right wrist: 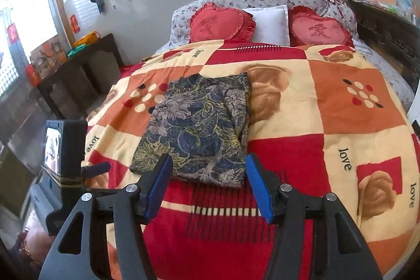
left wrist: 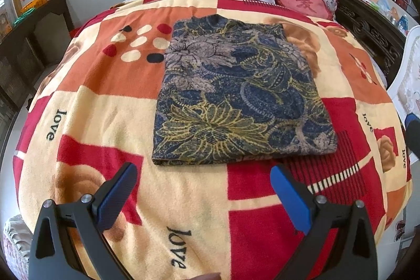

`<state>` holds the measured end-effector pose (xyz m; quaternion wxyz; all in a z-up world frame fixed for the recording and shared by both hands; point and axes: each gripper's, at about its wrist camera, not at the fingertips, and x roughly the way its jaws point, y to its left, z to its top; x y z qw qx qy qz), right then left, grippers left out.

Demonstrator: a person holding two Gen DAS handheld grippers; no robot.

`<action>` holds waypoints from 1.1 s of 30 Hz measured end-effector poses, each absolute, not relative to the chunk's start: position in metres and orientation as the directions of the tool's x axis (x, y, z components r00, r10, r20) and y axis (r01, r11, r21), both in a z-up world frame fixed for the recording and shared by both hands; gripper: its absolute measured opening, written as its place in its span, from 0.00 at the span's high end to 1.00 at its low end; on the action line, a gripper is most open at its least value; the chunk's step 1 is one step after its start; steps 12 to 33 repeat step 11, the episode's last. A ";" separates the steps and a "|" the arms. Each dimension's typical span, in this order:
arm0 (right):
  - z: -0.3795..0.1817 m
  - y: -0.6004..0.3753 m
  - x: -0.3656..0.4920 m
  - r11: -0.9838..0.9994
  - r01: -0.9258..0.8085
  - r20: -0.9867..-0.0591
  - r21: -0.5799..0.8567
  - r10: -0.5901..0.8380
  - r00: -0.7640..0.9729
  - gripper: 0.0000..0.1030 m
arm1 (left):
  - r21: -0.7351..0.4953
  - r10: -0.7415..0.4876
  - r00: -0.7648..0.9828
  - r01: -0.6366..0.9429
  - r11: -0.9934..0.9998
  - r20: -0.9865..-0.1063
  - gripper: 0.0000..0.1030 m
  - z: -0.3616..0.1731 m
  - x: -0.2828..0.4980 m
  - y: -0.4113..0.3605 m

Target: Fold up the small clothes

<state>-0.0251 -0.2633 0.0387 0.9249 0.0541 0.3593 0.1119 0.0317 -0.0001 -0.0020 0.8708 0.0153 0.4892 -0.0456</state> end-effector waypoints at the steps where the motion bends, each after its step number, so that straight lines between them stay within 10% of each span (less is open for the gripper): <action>1: 0.038 -0.264 -0.026 0.970 -0.170 -0.655 0.174 0.243 0.716 0.31 | -0.020 -0.067 0.516 0.096 0.995 -0.854 0.00 -0.002 0.032 0.000; 33: 0.037 -0.255 -0.028 0.966 -0.206 -0.656 0.156 0.257 0.710 0.31 | -0.026 -0.069 0.533 0.088 0.996 -0.843 0.00 0.000 0.029 -0.002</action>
